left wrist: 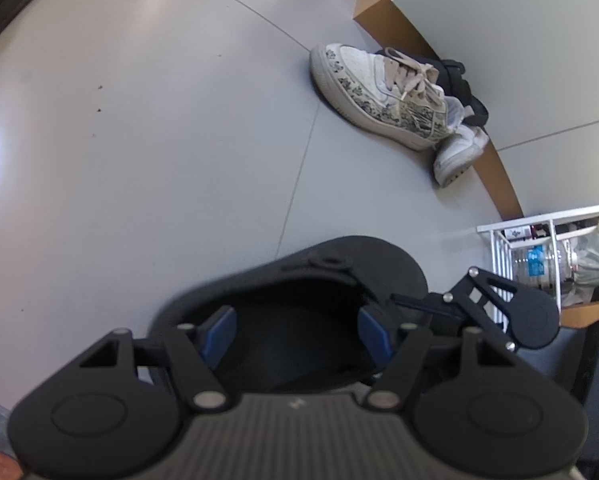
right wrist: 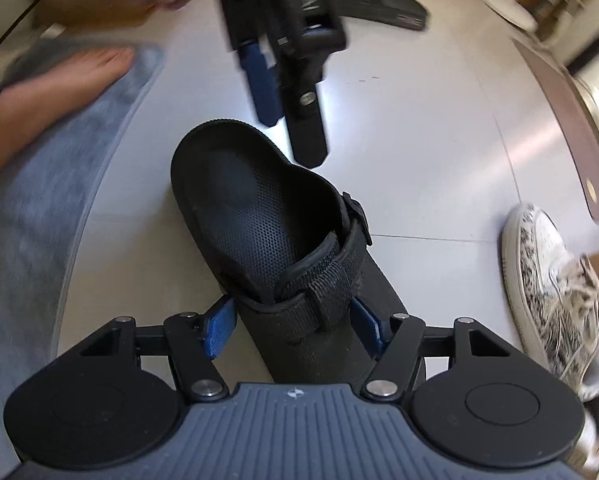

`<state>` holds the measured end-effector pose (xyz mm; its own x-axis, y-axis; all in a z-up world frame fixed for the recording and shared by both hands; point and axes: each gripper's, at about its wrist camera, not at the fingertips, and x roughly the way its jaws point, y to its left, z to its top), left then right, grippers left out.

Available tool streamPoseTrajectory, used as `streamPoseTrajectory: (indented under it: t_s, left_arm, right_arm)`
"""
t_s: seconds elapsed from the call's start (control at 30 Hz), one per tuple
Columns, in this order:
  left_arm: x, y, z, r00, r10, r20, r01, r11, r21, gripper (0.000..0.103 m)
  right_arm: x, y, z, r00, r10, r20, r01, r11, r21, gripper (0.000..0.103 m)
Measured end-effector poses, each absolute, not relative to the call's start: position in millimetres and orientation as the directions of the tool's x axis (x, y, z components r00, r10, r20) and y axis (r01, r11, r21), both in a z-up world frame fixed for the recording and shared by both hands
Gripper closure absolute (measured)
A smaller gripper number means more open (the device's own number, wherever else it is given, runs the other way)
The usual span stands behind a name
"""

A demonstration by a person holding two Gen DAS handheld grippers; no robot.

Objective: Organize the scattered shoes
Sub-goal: 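Grasp the slide's heel with the right gripper while the left gripper releases it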

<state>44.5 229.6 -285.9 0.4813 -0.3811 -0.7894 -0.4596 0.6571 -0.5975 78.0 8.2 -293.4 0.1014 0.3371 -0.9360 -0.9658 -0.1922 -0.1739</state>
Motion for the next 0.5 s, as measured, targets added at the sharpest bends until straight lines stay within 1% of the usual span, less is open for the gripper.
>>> streamPoseTrajectory:
  t_s: [0.1, 0.2, 0.33, 0.37, 0.4, 0.43, 0.5]
  left_arm:
    - [41.5, 232.6, -286.7, 0.483, -0.374, -0.792, -0.47, 0.652, -0.595, 0.033]
    - [38.7, 233.8, -287.6, 0.481, -0.372, -0.794, -0.472, 0.653, -0.592, 0.033]
    - [37.0, 234.6, -288.3, 0.48, -0.375, -0.793, -0.474, 0.65, -0.594, 0.033]
    - [37.2, 234.4, -288.2, 0.48, -0.375, -0.793, -0.472, 0.652, -0.594, 0.033]
    - [36.8, 234.7, -288.1, 0.48, -0.374, -0.793, -0.472, 0.652, -0.593, 0.033]
    - [36.9, 234.9, -288.4, 0.48, -0.375, -0.793, -0.473, 0.651, -0.594, 0.033]
    - [36.8, 235.1, -289.0, 0.477, -0.375, -0.795, -0.474, 0.652, -0.592, 0.033]
  right_arm:
    - [78.0, 14.0, -292.0, 0.126, 0.337, -0.933, -0.979, -0.109, -0.171, 0.039]
    - [77.5, 16.2, -293.4, 0.14, 0.333, -0.933, -0.982, -0.072, -0.173, 0.039]
    - [75.8, 14.9, -293.6, 0.125, 0.321, -0.939, -0.975, -0.133, -0.176, 0.033]
    - [75.4, 14.1, -294.4, 0.128, 0.319, -0.939, -0.968, -0.164, -0.188, 0.025]
    - [74.9, 13.2, -295.3, 0.13, 0.317, -0.939, -0.96, -0.196, -0.199, 0.015]
    - [75.8, 11.6, -295.6, 0.136, 0.322, -0.937, -0.951, -0.223, -0.215, 0.012]
    - [79.6, 8.6, -295.4, 0.142, 0.329, -0.934, -0.936, -0.261, -0.235, 0.011]
